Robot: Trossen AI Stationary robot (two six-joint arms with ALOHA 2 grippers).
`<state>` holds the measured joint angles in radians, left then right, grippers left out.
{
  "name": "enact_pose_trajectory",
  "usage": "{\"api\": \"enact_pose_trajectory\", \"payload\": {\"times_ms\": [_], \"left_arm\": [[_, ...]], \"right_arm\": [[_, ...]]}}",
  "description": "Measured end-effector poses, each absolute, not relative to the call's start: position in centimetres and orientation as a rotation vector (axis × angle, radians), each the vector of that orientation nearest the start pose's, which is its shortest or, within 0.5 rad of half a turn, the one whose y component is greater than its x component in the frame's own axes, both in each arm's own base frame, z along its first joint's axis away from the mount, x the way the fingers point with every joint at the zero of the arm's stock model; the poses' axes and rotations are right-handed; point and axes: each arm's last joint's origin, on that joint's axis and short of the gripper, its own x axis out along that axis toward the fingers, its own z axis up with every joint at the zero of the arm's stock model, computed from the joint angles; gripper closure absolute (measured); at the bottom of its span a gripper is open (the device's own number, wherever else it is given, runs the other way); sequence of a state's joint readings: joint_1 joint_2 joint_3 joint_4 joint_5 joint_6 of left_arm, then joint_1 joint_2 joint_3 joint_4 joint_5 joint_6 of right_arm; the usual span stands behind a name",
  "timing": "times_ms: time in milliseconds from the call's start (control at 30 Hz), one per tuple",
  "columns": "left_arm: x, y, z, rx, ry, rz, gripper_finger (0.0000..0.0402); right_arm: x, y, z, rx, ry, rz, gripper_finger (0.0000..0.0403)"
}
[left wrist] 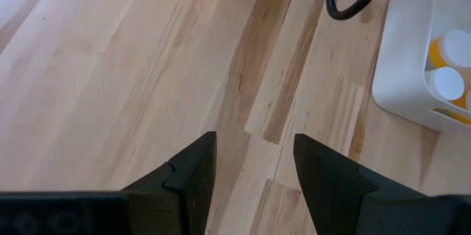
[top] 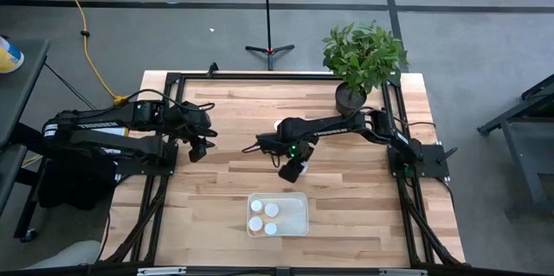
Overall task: Pick and place pill bottles into a basket
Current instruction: Put the white pill bottle in the white bin
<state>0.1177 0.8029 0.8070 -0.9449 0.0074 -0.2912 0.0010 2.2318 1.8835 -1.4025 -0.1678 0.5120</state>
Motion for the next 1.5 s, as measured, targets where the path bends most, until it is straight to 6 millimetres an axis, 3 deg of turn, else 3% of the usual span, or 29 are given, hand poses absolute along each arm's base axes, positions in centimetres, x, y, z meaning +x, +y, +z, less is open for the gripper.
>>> {"api": "enact_pose_trajectory", "payload": {"times_ms": [167,333,633,800,900,1233,1500], "left_arm": [[13.7,1.6,27.6,-0.312,0.921,0.230,0.0186],[13.8,1.6,27.6,-0.312,0.920,0.230,0.0186],[13.7,1.6,27.6,-0.312,0.920,0.230,0.0186],[13.7,1.6,27.6,-0.312,0.920,0.230,0.0186],[13.7,1.6,27.6,-0.312,0.920,0.230,0.0186],[13.8,1.6,27.6,-0.305,0.920,0.227,0.0186],[13.8,1.6,27.7,-0.304,0.917,0.226,0.0186]], "right_arm": [[41.2,0.5,19.1,0.504,1.788,-0.317,0.0255],[41.5,0.5,20.8,0.481,1.773,-0.300,0.0255],[42.5,0.7,26.2,0.471,1.625,-0.257,0.0255],[42.9,2.4,29.9,0.487,1.498,-0.140,0.0255],[42.7,3.8,31.1,0.492,1.452,-0.081,0.0255],[41.4,9.6,31.2,0.485,1.512,0.046,0.0255],[41.4,11.6,30.9,0.474,1.489,-0.040,0.0255]]}}
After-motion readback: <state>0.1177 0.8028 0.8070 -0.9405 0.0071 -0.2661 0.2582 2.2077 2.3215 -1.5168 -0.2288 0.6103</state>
